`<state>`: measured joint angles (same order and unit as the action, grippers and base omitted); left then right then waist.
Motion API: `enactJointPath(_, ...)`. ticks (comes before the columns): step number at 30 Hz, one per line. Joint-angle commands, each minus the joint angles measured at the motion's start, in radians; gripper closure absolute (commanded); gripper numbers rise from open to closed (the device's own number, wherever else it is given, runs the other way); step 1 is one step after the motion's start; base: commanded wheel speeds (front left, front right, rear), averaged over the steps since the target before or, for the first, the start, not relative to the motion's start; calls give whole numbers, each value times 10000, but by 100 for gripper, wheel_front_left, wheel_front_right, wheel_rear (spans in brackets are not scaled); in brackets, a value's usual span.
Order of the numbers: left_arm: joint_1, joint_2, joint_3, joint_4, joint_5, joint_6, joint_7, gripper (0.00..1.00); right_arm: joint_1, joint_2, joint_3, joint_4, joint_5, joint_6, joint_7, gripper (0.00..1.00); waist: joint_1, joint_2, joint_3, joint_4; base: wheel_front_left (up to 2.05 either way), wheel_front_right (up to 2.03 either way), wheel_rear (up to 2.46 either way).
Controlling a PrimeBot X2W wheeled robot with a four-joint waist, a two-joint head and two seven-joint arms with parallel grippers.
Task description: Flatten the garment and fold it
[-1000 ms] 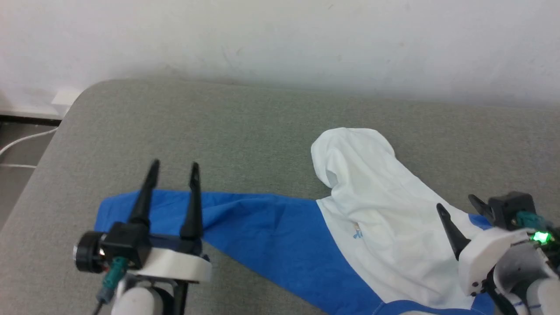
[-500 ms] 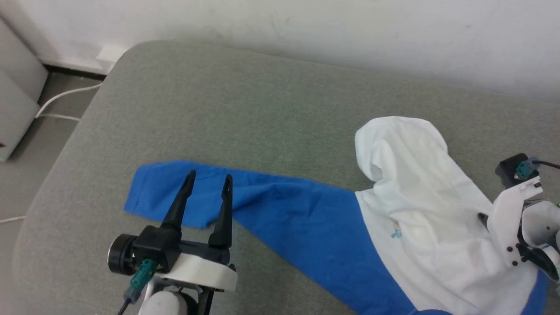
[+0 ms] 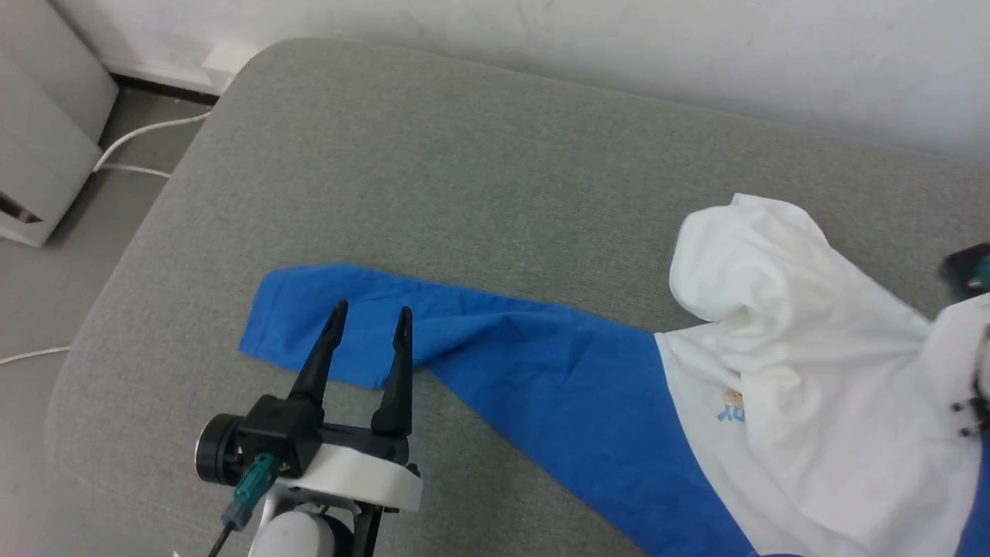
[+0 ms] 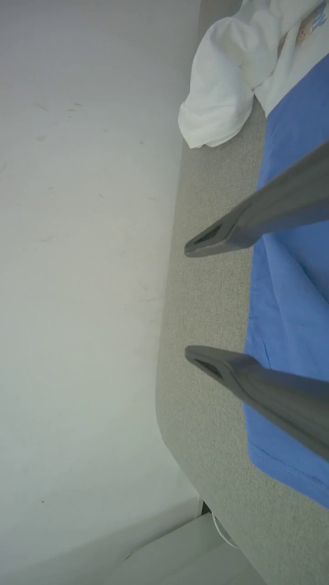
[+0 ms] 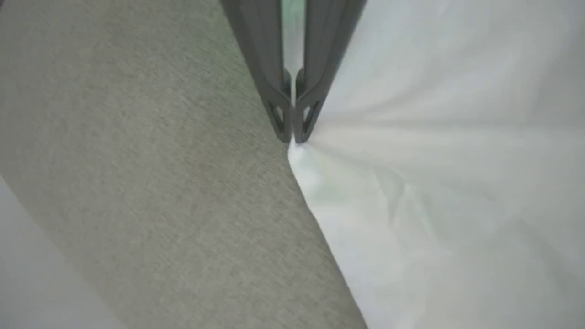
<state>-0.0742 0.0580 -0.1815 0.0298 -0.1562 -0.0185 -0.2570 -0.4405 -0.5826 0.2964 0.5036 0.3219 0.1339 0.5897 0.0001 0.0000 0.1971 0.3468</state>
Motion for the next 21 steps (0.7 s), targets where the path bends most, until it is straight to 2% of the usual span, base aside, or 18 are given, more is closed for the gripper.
enactJointPath(1, -145, -60, 28, 39, 116, -79, -47, 0, -178, -248, -429, 392, -308, -32, -109, 100, -1, 0, -123, -206, 0, 0, 0)
enactJointPath(7, -283, -73, -10, 60, 82, -93, -47, 0, -713, -558, -1936, 1189, -1376, -32, -609, 100, -1, 0, -95, -434, 0, 0, 0)
enactJointPath(13, -393, -75, -62, 104, -10, -67, -47, 0, -619, -81, -3066, 1878, -2428, -32, -1083, 100, -1, 0, 24, -548, 0, 0, 0)
enactJointPath(14, -411, -75, -58, 122, -23, -58, -47, 0, -583, 102, -3211, 2055, -2516, -32, -1236, 44, -1, 0, 28, -577, 0, 0, 0)
enactJointPath(15, -415, -76, -43, 148, -34, -47, -47, 0, -572, 289, -3308, 2172, -2605, -32, -1445, 0, -1, 0, 13, -619, 0, 0, 0)
enactJointPath(21, -319, -76, 120, 365, 15, -146, -47, 0, -744, 1333, -3491, 1811, -2710, -32, -3663, 0, -1, 0, -356, -1080, 0, 0, 0)
